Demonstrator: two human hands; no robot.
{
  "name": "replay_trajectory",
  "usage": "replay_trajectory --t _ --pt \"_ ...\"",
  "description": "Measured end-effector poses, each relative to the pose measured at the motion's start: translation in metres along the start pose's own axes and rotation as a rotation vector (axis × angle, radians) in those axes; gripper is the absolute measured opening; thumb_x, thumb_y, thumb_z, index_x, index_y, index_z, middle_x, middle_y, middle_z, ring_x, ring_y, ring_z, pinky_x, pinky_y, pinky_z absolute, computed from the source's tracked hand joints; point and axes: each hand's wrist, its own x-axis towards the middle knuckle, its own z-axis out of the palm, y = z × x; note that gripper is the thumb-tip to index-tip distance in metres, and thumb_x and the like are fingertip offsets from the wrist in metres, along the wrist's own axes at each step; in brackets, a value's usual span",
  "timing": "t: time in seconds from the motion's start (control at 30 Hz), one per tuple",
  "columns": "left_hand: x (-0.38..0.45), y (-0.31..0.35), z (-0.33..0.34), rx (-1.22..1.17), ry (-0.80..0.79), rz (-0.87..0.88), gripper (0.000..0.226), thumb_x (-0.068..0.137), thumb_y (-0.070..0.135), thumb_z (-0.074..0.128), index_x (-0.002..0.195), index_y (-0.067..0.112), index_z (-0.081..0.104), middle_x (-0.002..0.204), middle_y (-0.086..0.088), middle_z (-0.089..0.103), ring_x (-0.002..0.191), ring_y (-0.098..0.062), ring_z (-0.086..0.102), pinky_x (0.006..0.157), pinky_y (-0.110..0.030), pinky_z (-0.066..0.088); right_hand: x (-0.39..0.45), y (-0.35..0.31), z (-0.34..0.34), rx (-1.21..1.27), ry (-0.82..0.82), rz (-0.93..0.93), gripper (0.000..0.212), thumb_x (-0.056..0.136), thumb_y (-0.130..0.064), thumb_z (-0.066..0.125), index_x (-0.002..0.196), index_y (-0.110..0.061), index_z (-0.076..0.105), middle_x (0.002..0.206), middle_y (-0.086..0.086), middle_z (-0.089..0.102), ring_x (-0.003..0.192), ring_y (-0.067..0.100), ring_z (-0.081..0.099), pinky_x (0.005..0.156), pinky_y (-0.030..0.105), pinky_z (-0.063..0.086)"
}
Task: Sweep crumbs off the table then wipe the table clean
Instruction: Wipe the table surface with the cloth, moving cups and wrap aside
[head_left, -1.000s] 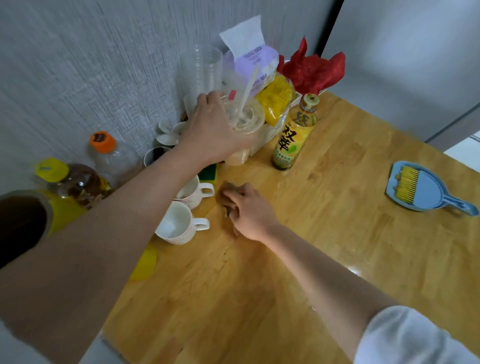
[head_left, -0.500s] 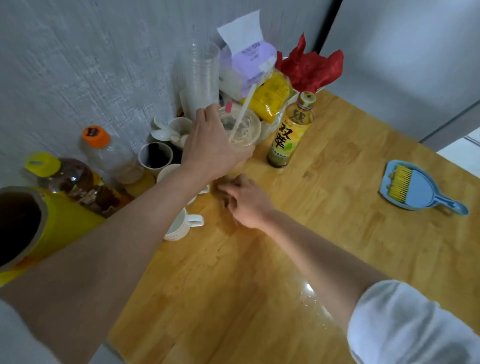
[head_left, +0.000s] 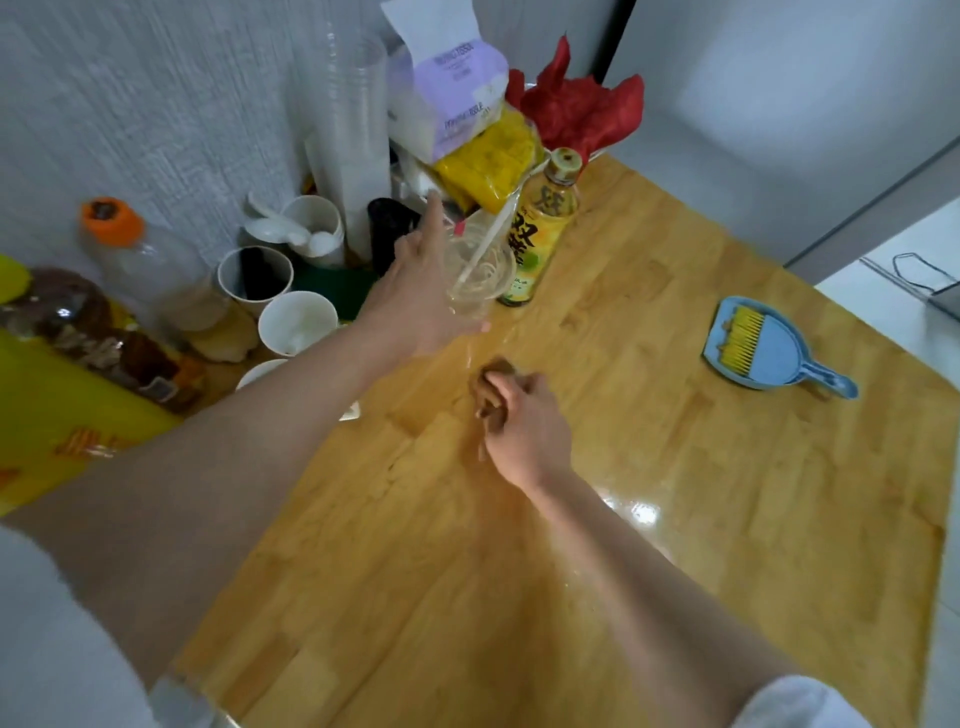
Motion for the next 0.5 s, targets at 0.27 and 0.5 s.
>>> replay_trajectory --t 0.27,0.5 --pt "-0.103 -0.056 -0.04 0.42 0.138 -0.171 0.065 0.077 0.037 0.08 0.126 0.016 0.043 0.123 -0.017 0.045 0.107 -0.036 0.05 0.078 -0.039 0.042 -0.003 0.015 -0.016 0.051 -0.203 -0.247 0.036 0.09 -0.028 0.061 0.123 -0.041 0.064 0.118 -0.004 0.056 0.084 0.013 0.066 0.077 0.034 0.058" --pt "-0.107 -0.088 -0.023 0.581 -0.033 -0.367 0.08 0.076 0.041 0.08 0.133 0.007 0.036 0.123 -0.017 0.05 0.109 -0.035 0.056 0.068 -0.037 0.045 -0.019 -0.034 0.018 0.024 -0.062 -0.155 0.042 0.092 -0.023 0.055 0.132 -0.035 0.059 0.124 0.002 0.051 0.103 0.025 0.06 0.081 0.041 0.057"
